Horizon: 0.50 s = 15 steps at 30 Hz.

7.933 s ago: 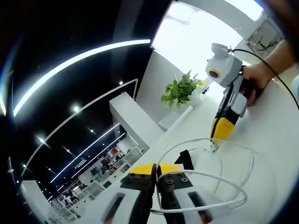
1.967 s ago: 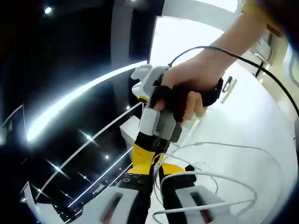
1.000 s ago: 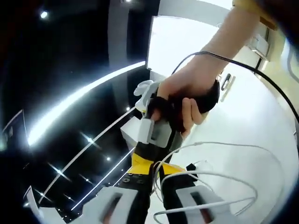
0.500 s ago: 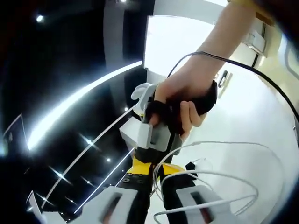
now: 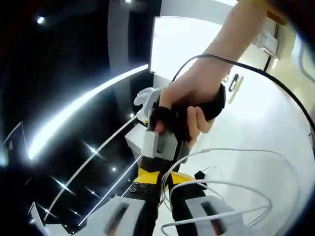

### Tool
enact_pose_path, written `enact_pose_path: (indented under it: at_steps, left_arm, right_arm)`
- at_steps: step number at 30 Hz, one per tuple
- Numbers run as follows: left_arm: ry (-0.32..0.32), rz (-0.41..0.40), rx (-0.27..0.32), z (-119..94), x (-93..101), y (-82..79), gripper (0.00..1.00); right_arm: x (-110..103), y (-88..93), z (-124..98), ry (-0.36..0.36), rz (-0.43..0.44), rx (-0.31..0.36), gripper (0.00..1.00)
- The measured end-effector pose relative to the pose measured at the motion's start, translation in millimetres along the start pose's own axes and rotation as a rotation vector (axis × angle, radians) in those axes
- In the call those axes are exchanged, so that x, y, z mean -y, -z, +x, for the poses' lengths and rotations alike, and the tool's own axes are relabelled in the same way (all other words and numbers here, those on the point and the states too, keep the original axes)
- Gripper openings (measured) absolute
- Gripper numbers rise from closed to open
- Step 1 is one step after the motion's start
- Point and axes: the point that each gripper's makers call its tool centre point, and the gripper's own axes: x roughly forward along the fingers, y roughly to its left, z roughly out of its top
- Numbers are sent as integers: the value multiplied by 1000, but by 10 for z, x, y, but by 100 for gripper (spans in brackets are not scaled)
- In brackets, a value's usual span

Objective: Peel open the Velcro strap on the desktop, arrange the wired earphones neatly onto it, and close the Velcro strap to secure them.

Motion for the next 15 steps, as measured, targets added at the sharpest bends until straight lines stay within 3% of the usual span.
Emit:
enact_pose_path:
  at_steps: [15]
  left_arm:
    - [-1, 17, -15, 2, 2, 14, 6]
  right_arm:
    - [-2, 6, 28, 30, -38, -14, 14]
